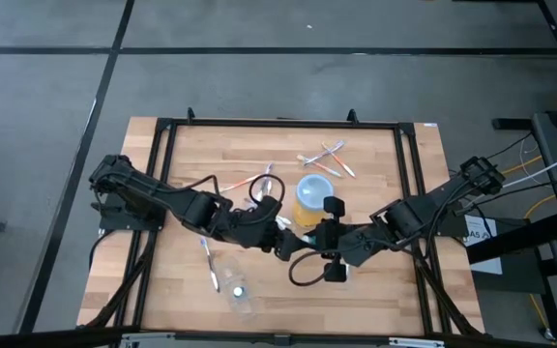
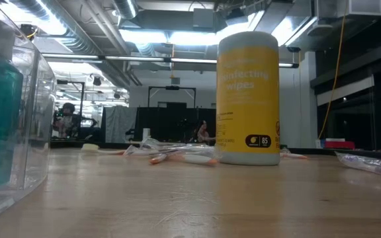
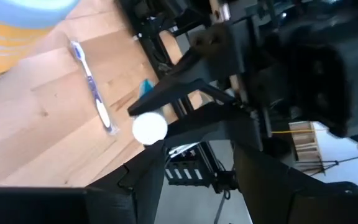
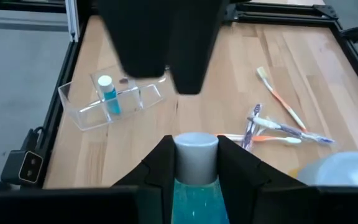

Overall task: Pick & Place toothbrushing station
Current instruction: Put the mouthwash bottle into the middle part of the transparent organizer

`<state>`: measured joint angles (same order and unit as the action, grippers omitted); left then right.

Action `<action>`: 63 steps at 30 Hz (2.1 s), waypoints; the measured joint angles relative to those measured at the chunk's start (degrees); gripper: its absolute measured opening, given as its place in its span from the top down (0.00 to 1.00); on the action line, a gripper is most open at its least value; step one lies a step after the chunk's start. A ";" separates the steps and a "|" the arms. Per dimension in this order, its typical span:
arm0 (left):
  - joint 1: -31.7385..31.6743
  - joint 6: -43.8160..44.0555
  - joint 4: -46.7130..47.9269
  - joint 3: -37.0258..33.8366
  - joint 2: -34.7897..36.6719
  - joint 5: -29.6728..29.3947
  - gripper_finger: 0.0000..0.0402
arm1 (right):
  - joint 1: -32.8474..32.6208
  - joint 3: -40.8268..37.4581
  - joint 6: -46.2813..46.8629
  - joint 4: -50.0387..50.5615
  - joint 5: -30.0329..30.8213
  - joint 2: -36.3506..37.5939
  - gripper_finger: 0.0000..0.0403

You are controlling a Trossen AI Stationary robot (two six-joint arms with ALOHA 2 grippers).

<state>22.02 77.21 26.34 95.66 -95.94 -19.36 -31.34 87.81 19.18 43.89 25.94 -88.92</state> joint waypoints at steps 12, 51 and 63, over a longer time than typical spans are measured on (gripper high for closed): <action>0.02 1.70 4.85 0.00 -0.02 -1.90 0.54 | -0.01 0.00 -0.11 -1.46 0.43 0.02 0.77; -2.21 2.16 4.75 -0.02 -0.09 -0.76 0.53 | 2.15 0.02 -6.83 -7.23 1.13 0.13 0.77; -2.40 4.67 4.95 -0.02 -0.73 -0.57 0.62 | 3.07 0.02 -8.21 -7.09 1.29 0.13 0.77</action>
<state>19.62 81.87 31.29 95.64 -96.67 -19.93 -28.27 87.83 10.97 36.81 27.22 -88.79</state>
